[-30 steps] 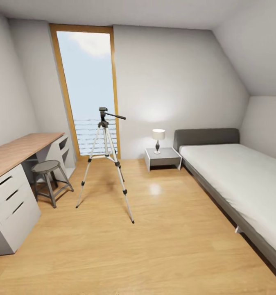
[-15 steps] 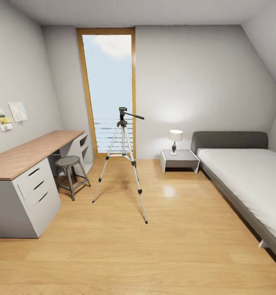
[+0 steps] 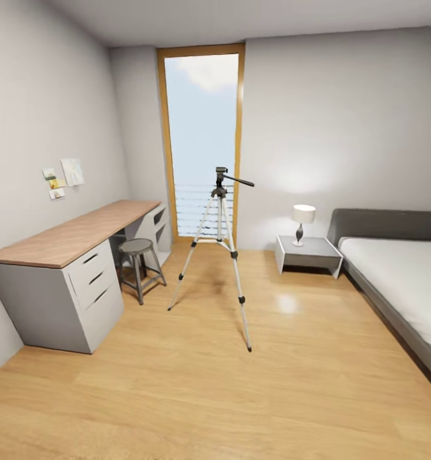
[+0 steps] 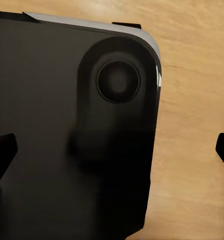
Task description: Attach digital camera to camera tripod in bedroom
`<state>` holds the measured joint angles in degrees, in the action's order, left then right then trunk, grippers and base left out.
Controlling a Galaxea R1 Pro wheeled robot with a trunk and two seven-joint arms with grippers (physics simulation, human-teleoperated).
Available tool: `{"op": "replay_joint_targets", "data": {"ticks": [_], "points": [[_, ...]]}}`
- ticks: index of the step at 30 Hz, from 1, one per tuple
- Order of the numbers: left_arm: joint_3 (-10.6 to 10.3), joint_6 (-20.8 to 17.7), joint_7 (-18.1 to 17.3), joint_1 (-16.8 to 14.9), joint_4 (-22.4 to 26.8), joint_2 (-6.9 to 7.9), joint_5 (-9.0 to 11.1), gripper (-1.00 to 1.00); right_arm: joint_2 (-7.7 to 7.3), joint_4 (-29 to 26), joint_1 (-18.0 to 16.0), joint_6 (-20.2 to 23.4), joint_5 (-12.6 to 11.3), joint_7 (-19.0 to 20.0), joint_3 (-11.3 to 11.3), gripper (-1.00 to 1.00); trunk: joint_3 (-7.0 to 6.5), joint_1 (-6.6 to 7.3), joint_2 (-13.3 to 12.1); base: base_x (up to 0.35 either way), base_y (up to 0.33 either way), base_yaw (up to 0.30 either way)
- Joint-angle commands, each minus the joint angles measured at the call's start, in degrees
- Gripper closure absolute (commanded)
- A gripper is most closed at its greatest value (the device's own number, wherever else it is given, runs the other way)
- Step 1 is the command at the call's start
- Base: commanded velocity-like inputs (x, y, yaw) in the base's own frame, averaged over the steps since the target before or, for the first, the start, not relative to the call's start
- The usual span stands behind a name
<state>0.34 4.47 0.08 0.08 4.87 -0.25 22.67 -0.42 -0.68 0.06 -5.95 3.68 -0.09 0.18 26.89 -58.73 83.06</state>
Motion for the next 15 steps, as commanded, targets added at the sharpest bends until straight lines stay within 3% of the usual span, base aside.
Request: {"op": "replay_joint_targets", "data": {"ticks": [1, 15], "points": [[0.01, 0.1, 0.01, 0.01, 0.02, -0.01, 0.27, -1.0, -0.01, -0.03, 0.01, -0.12, 0.39, 0.0, -0.01, -1.0, 0.04, 0.0, 0.02, 0.0, 0.0, 0.275], [0.01, 0.1, -0.02, 0.01, -0.02, -0.01, 0.18, -1.0, -0.02, -0.03, -0.01, -0.11, 0.44, -0.01, -0.01, -1.0, 0.04, 0.0, 0.02, 0.0, 0.0, 0.275]]}}
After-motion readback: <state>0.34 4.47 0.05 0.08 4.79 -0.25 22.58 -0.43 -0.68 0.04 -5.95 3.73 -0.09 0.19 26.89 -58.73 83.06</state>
